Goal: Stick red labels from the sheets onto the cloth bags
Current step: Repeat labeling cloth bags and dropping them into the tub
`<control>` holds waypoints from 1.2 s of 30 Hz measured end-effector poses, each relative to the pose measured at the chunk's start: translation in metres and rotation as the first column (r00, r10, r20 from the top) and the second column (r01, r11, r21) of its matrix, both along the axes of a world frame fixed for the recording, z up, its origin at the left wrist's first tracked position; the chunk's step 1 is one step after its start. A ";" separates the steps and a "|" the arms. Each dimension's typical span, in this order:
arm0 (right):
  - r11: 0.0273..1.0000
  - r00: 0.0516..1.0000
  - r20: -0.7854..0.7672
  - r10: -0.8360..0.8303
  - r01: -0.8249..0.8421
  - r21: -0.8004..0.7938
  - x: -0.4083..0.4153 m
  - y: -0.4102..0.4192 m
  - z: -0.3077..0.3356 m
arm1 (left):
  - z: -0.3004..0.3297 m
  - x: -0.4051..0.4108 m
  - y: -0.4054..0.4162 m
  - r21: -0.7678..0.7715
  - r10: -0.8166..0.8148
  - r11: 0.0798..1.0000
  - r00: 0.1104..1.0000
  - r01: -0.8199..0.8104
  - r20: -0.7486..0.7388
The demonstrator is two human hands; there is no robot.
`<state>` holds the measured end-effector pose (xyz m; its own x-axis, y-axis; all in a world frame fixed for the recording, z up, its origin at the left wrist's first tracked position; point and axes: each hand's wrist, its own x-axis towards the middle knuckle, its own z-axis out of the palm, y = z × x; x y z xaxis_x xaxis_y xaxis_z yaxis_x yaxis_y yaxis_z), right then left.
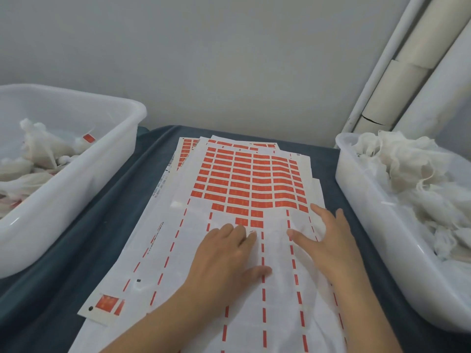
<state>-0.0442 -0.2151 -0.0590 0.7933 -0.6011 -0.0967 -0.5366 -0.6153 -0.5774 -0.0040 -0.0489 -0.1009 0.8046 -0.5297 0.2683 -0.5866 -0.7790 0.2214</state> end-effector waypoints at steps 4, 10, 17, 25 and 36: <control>0.999 0.998 0.046 0.036 -0.037 0.028 0.003 0.008 -0.002 | -0.001 -0.002 0.001 -0.032 0.016 0.999 1.000 -0.016 -0.020; 0.976 0.992 0.054 0.113 -0.121 0.182 0.009 0.021 -0.002 | 0.005 -0.008 0.004 -0.095 -0.036 0.994 0.995 0.045 0.097; 0.950 0.985 0.049 0.166 -0.173 0.261 0.015 0.022 0.009 | 0.010 -0.005 0.004 -0.289 -0.055 0.956 0.998 0.043 -0.035; 0.669 0.974 0.054 0.218 -0.190 0.719 0.007 -0.002 0.019 | 0.030 0.028 -0.017 -0.453 0.010 0.881 0.964 -0.134 -0.266; 0.539 0.972 0.177 0.156 -0.233 0.809 0.013 0.001 0.008 | 0.014 0.017 0.000 -0.533 -0.039 0.845 0.988 -0.049 -0.152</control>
